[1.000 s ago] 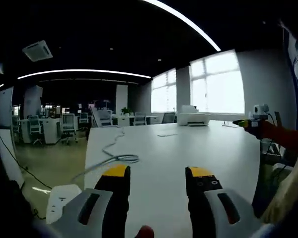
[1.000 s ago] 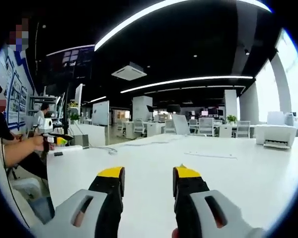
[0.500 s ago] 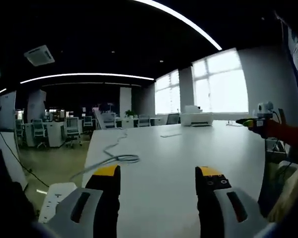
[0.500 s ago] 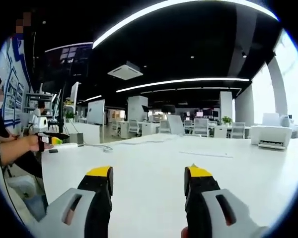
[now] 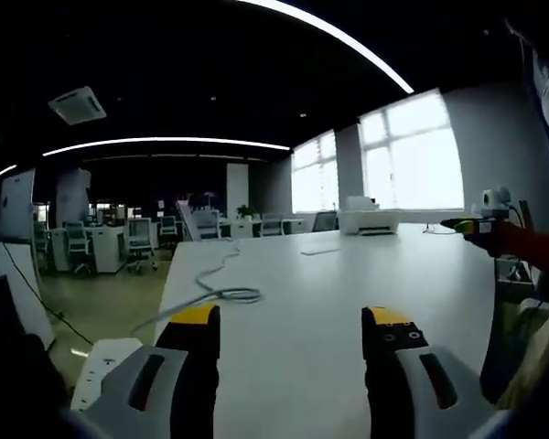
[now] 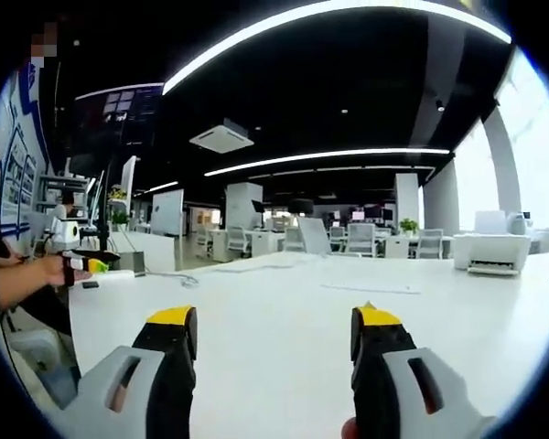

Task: Pick up the power strip scattered on the table, fix it on the side mounting bracket of the table, and press the switch

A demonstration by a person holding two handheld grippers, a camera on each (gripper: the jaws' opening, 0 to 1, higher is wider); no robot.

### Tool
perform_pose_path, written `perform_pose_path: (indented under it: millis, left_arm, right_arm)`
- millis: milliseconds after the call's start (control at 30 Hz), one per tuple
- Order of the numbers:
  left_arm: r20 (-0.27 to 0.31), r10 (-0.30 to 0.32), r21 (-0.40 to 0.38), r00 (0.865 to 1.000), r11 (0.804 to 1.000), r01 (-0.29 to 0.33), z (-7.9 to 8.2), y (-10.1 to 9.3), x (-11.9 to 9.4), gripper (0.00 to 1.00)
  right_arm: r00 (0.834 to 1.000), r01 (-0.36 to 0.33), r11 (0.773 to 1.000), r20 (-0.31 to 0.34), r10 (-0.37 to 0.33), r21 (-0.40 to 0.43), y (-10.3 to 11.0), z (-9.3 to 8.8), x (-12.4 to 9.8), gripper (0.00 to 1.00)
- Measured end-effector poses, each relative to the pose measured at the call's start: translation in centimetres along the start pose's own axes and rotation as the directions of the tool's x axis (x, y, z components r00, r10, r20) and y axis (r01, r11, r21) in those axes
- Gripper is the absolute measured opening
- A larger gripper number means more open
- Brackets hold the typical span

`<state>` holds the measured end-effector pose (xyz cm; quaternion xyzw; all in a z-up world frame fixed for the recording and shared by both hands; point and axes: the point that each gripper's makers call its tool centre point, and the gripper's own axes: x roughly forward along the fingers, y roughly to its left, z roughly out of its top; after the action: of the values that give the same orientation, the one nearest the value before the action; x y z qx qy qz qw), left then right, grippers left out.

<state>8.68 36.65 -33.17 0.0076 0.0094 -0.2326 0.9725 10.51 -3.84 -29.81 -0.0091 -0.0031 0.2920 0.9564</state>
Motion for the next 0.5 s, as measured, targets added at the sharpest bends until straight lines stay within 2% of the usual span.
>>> perform_pose_path:
  millis: [500]
  left_arm:
    - [0.000,0.008,0.007,1.000,1.000,-0.008,0.31,0.08,0.17,0.68]
  right_arm:
    - [1.000,0.006,1.000,-0.004,-0.006,0.005,-0.72,-0.25,0.14,0.65]
